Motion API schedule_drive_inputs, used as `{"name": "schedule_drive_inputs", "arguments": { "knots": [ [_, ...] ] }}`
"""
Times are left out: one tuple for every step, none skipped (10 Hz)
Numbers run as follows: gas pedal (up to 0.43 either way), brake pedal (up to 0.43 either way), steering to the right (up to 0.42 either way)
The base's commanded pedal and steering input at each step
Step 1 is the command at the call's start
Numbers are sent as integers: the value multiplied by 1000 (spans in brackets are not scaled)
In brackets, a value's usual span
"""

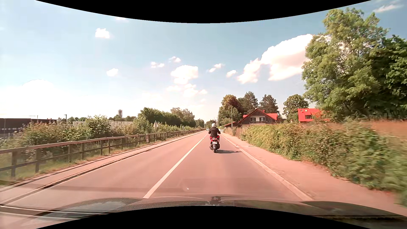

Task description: Follow the waypoints while adhering to traffic rules and regulations

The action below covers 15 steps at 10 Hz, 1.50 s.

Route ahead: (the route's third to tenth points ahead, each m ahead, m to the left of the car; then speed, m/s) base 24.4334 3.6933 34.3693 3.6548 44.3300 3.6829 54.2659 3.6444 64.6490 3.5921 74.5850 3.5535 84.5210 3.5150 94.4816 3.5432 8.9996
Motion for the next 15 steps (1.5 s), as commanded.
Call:
{"name": "schedule_drive_inputs", "arguments": {
  "knots": [
    [209, 6, -8],
    [209, 12, -8],
    [209, 12, -8],
    [228, 6, -8],
    [228, 12, -6],
    [228, 12, -1],
    [228, 6, 3],
    [228, 6, 3],
    [228, 12, 3],
    [228, 12, 3],
    [228, 12, 3],
    [228, 12, 3],
    [228, 12, 2],
    [228, 12, 2],
    [228, 12, 2]
  ]
}}
